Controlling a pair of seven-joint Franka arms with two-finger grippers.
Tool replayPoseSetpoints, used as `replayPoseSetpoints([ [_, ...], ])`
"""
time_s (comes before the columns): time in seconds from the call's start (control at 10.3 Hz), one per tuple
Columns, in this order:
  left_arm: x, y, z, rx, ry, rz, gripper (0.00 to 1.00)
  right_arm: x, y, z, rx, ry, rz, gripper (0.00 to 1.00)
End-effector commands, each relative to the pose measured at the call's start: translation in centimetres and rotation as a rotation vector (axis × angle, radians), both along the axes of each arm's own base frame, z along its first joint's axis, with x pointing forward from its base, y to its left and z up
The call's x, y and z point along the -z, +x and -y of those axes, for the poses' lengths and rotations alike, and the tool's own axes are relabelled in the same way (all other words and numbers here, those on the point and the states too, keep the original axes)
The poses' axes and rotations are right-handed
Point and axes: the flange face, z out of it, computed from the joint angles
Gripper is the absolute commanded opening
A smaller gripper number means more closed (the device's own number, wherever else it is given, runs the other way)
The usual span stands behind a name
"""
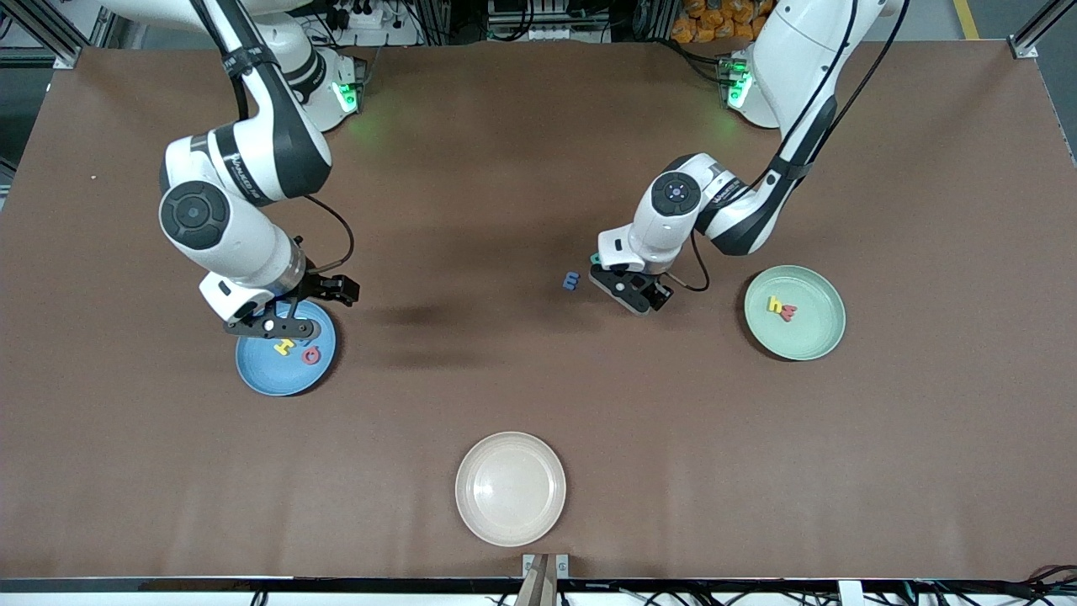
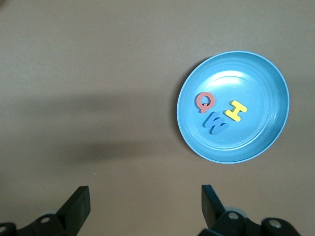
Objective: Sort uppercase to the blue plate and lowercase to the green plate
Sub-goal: 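Grasp the blue lowercase a with the left gripper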
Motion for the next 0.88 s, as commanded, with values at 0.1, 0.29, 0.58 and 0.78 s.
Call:
replayPoseSetpoints([
  [0.1, 1.0, -0.5, -0.7, 0.071, 0.014, 0.021, 0.68, -1.4, 0.1, -0.4, 0.018, 0.031, -0.017, 1.0],
  [0.29, 1.1, -0.6, -0.6, 0.088, 0.02, 0.026, 0.61, -4.0, 0.8, -1.4, 0.041, 0.089, -0.02, 0.98],
  [0.58, 1.1, -0.5, -0.6, 0.087, 0.019, 0.027, 0.47, -6.7, 1.7, -1.2, 0.07, 0.136, -0.028, 0.95],
  [0.78, 1.1, -0.4, -0.4, 0.091, 0.018, 0.029, 0.38, -7.6, 1.9, -1.8, 0.071, 0.162, -0.018, 0.95],
])
